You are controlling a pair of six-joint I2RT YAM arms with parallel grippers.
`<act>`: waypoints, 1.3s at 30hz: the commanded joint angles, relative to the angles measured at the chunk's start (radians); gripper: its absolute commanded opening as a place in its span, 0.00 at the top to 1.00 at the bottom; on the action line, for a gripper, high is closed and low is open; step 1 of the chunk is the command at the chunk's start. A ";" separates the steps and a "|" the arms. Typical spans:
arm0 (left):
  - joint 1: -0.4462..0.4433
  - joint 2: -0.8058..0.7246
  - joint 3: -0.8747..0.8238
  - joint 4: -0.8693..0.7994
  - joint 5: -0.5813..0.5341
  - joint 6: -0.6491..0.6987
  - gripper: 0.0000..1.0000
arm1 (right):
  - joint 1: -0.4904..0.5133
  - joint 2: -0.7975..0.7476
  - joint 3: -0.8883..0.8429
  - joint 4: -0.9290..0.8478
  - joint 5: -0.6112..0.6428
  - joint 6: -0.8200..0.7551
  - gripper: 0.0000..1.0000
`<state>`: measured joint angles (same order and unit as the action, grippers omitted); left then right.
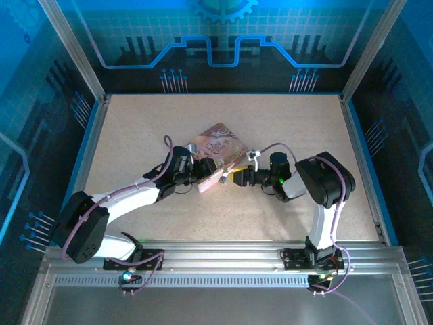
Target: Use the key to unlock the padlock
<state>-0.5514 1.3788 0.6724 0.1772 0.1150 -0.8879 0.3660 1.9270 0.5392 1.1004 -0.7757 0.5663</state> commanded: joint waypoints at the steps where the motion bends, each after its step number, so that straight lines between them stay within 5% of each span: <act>1: 0.021 0.037 -0.039 -0.204 -0.028 0.019 0.47 | 0.020 0.032 0.020 0.018 -0.029 -0.033 0.37; 19: 0.019 0.027 -0.043 -0.196 -0.030 0.007 0.47 | 0.059 0.115 0.116 0.056 -0.062 -0.008 0.40; 39: 0.019 0.025 -0.048 -0.196 -0.035 0.002 0.47 | 0.056 0.105 0.119 0.011 -0.073 -0.033 0.66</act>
<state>-0.5449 1.3788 0.6724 0.1764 0.1173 -0.8883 0.4160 2.0335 0.6464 1.1133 -0.8200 0.5621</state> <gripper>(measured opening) 0.527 0.354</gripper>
